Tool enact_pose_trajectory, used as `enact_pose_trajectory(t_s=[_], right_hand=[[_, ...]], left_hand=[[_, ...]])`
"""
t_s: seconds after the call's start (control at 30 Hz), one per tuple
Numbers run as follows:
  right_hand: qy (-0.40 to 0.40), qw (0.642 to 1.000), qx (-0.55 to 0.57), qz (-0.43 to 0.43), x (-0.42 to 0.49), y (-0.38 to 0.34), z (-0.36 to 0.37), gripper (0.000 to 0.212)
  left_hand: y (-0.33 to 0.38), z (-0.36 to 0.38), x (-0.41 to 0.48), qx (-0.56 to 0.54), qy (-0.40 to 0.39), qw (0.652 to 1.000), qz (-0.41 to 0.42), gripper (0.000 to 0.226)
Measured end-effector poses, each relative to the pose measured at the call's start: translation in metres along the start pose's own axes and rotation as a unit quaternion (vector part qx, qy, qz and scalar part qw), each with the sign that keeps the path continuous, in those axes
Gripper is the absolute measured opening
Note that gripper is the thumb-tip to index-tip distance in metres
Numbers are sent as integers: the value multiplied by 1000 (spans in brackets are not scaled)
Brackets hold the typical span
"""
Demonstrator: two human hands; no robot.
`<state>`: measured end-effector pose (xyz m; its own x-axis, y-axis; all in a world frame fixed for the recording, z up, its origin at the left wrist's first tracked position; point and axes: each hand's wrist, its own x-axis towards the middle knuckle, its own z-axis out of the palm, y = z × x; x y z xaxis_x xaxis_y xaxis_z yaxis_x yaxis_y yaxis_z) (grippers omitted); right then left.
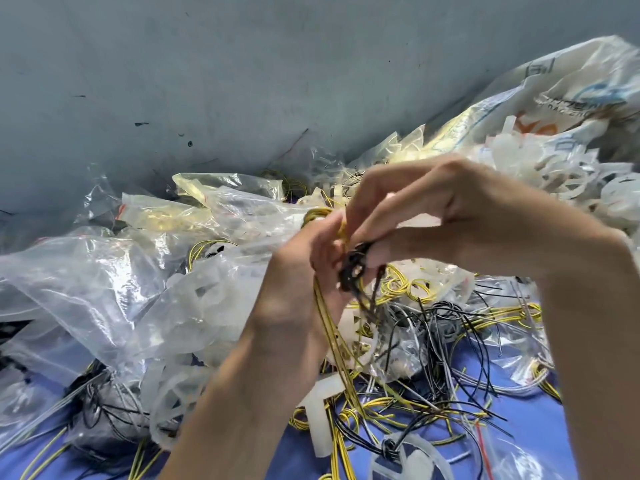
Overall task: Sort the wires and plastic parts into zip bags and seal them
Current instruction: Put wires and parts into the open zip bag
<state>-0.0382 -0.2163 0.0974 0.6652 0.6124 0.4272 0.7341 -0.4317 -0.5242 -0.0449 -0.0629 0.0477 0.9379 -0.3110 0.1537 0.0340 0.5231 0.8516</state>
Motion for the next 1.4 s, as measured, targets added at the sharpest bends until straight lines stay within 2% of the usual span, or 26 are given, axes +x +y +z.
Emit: enact_pose_trajectory(t_s=[0.1,0.17,0.23,0.43,0.53,0.7,0.8,0.9,1.0,1.07,1.13,1.23,1.3,1.4], right_hand=[[58,998,-36,-11,9,3,10,12],[80,997,-16,-3,11,3,12,6],[106,994,4,7,10,3,12,12],[146,987,54,25,11,1,10,15],[113,993,-43,4,12,0,12,15],[39,994,-100,12,10,4,4,8],[-30,995,-67,68,-1,7,-9,19],[-48,991,-37,115,-13,10,-23,33],[-91,973,-88,192,-16,20,-31,39],[-143,951,-118,249,-15,33,-29,32],[-180,934,-136,278,-11,48,-22,24],[-233,921,-143,277,-2,68,-4,20],[-283,907,-139,279,2,80,9,21],[-314,881,-122,332,1,96,17,16]], left_hand=[[-4,5,-1,-57,-25,998,-22,39],[-5,5,0,-68,-49,996,-33,47],[-5,6,-1,-57,-62,995,-44,52],[-9,11,-2,-27,-63,997,-22,32],[-12,10,-2,-26,-37,999,-16,24],[-14,7,-1,57,-19,998,-6,38],[-12,2,-2,132,-33,991,-6,31],[-6,-3,-3,198,-56,979,1,28],[-7,-8,-1,300,-44,953,27,27],[-14,-10,-1,375,-54,925,17,27],[-22,-10,0,355,-70,932,-25,18],[-26,-9,2,294,-78,949,-85,12],[-25,-14,3,310,-86,942,-92,12],[-18,-20,6,297,-93,946,-92,14]])
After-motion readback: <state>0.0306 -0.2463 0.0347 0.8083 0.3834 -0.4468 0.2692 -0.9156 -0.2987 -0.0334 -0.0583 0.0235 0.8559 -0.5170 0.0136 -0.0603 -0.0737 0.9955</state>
